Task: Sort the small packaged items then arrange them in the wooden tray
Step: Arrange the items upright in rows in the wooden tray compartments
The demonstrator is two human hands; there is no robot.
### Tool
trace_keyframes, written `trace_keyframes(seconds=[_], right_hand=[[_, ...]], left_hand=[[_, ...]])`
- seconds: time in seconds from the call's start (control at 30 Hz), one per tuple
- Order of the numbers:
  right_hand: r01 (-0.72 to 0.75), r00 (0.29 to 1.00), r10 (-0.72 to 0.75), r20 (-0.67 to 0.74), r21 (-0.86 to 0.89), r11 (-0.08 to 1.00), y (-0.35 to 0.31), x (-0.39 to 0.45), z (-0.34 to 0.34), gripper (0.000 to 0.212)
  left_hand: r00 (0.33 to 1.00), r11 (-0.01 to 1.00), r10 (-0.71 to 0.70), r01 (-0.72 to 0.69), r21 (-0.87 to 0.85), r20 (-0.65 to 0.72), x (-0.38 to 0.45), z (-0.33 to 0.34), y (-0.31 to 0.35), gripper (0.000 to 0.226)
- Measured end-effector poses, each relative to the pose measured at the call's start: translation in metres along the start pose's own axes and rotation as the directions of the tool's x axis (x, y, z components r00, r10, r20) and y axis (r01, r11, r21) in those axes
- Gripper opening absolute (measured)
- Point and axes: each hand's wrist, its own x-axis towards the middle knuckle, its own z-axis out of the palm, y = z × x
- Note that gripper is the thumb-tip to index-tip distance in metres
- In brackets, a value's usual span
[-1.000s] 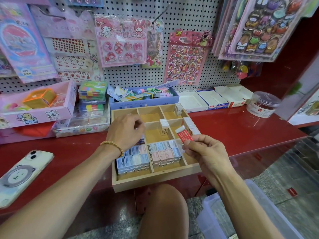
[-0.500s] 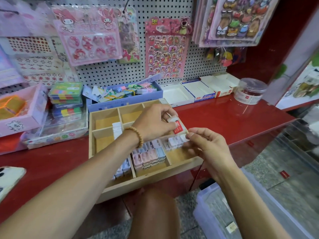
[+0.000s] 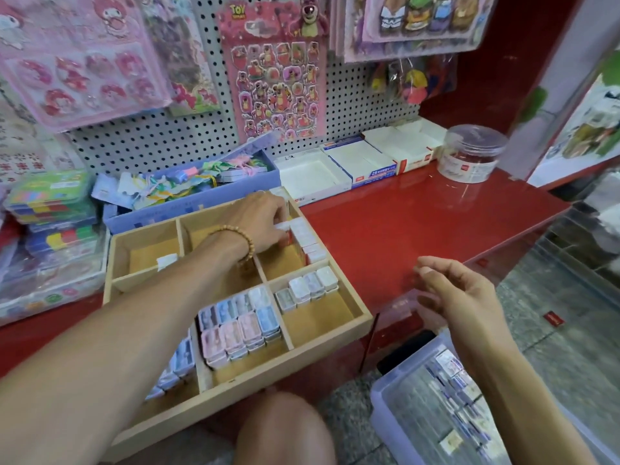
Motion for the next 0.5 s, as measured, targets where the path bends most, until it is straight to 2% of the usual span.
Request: trace_keyframes(seconds=[0.27,0.4,0.5], right_hand=[[0.033,0.998,-0.033,-0.049,-0.015,0.999,0.007,0.003,-0.004,0.013],[0.033,0.998,-0.035,-0.056,-0.037,0.999,0.005,-0.001,-0.010,0.013],[0.044,0.996,-0.045,-0.073,-0.016,0.999,0.000,-0.009,-0.018,0.014]], left_hand=[[0.999,1.000,0.023,-0.024,0.019,0.024,0.002,0.002,-0.002,0.012],[0.995,1.000,-0.007,0.007,-0.009,0.101,-0.001,-0.011,0.004,0.032],[0.999,0.993,-0.011,0.016,-0.116,0.044,-0.009,-0.029,0.014,0.029]])
